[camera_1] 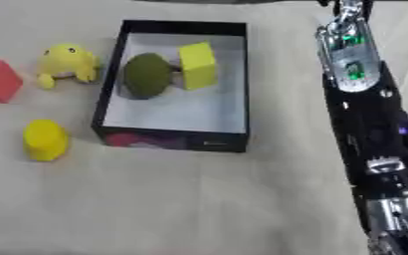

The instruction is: Pick up objects on the table and place them in the box.

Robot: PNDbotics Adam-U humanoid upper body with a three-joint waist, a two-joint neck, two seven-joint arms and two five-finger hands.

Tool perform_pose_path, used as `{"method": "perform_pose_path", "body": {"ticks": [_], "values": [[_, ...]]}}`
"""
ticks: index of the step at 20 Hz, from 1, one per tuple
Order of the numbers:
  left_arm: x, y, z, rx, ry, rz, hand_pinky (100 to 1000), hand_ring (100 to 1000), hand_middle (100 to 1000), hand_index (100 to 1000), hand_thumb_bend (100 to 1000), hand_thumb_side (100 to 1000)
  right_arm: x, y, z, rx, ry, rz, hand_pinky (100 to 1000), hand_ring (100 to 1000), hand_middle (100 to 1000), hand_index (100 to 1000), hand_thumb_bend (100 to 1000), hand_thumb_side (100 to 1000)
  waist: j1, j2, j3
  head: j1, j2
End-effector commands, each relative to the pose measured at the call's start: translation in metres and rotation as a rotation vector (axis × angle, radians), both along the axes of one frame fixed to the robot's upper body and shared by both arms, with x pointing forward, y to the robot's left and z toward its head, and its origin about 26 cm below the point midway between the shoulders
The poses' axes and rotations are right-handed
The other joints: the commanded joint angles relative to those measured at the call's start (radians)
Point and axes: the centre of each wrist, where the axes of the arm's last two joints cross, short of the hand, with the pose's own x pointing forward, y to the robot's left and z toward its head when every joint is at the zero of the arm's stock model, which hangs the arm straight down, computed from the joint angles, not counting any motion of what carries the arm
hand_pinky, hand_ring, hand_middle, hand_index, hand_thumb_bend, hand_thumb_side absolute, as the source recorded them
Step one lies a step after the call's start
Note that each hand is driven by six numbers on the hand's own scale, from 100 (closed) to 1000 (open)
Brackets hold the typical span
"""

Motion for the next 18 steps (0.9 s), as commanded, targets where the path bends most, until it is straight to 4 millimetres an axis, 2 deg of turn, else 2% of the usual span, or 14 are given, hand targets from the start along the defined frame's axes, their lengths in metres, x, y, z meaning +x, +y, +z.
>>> {"method": "perform_pose_path", "body": {"ticks": [1,8,14,18], "values": [[-0.003,-0.002,0.018,0.031,-0.098,-0.056,854,822,772,825,624,100,0.000,0.000,0.011,0.000,-0.028,-0.001,793,739,732,834,294,383,-0.004,-0.037,0.000,0.006,0.003],[0.006,-0.014,0.016,0.048,-0.154,-0.168,850,816,764,820,602,100,-0.001,0.004,0.011,0.001,-0.033,0.009,795,739,732,834,295,382,0.001,-0.035,-0.016,0.019,0.000],[0.015,-0.025,0.016,0.083,-0.120,-0.197,854,819,769,823,614,100,-0.002,0.008,0.013,0.001,-0.041,0.016,794,739,732,833,296,378,0.000,-0.035,-0.029,0.060,-0.004],[0.021,-0.032,0.017,0.097,-0.108,-0.212,855,821,771,824,622,100,-0.002,0.011,0.014,0.001,-0.045,0.021,795,740,731,832,314,372,-0.002,-0.036,-0.034,0.072,-0.030]]}}
